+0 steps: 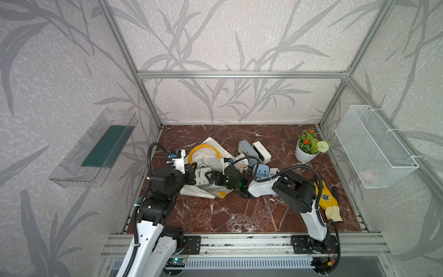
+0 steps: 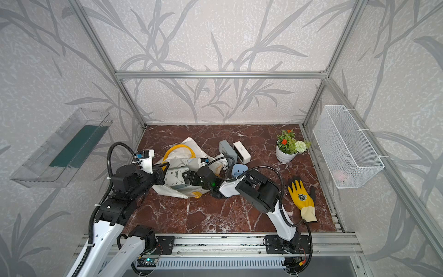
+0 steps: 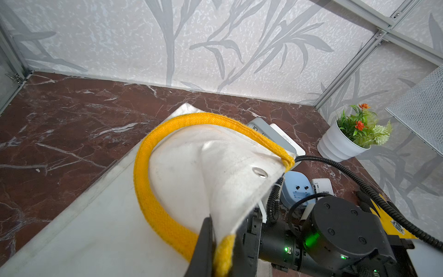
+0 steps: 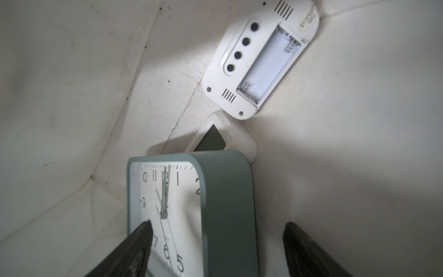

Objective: Take the alarm clock out of the canvas bag
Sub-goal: Pick up the alarm from the canvas bag.

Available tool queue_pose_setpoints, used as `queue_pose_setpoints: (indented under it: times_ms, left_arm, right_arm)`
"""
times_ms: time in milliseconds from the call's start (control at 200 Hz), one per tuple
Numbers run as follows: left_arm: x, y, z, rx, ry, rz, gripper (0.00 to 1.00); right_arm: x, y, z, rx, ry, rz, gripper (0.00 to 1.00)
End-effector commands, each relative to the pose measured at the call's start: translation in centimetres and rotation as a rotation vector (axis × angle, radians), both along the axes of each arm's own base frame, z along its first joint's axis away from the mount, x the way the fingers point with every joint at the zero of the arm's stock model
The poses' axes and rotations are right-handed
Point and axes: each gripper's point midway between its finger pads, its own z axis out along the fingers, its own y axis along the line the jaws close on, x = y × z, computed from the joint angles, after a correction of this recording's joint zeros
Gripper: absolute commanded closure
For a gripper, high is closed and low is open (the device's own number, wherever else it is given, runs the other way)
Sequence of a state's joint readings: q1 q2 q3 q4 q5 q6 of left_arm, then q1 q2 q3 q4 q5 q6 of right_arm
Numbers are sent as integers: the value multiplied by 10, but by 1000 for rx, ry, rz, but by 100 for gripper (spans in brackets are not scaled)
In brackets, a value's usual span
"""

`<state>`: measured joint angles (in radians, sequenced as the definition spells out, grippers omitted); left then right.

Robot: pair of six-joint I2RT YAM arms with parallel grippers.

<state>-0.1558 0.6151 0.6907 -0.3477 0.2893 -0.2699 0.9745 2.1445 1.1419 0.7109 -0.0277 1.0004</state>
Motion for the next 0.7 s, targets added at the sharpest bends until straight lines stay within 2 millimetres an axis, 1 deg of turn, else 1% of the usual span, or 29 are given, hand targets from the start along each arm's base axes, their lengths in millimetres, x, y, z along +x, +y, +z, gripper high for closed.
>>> queue_pose_setpoints:
  times_ms: [0, 90, 185, 265, 400, 480, 695]
  left_arm:
    - [1, -6, 27, -22, -92, -35, 100]
    - [2, -7, 25, -28, -87, -38, 100]
    - [3, -8, 28, -37, -96, -40, 100]
    - [3, -9, 30, -41, -102, -45, 100]
    - [2, -12, 32, -46, -107, -61, 100]
    - [2, -14, 33, -56, -112, -73, 100]
    - [3, -19, 33, -75, -114, -96, 100]
  right_arm:
    - [-1, -9, 0, -7, -7, -27, 15]
    - [-3, -8, 1, -16, -18, -11, 17]
    - [-4, -1, 2, -1, -16, 13, 19]
    - [-3, 4, -1, -7, -14, 27, 19]
    - [4, 4, -5, -15, -8, 15, 16]
    - [6, 8, -7, -7, -1, 25, 15]
    - [7, 18, -5, 25, 2, 47, 17]
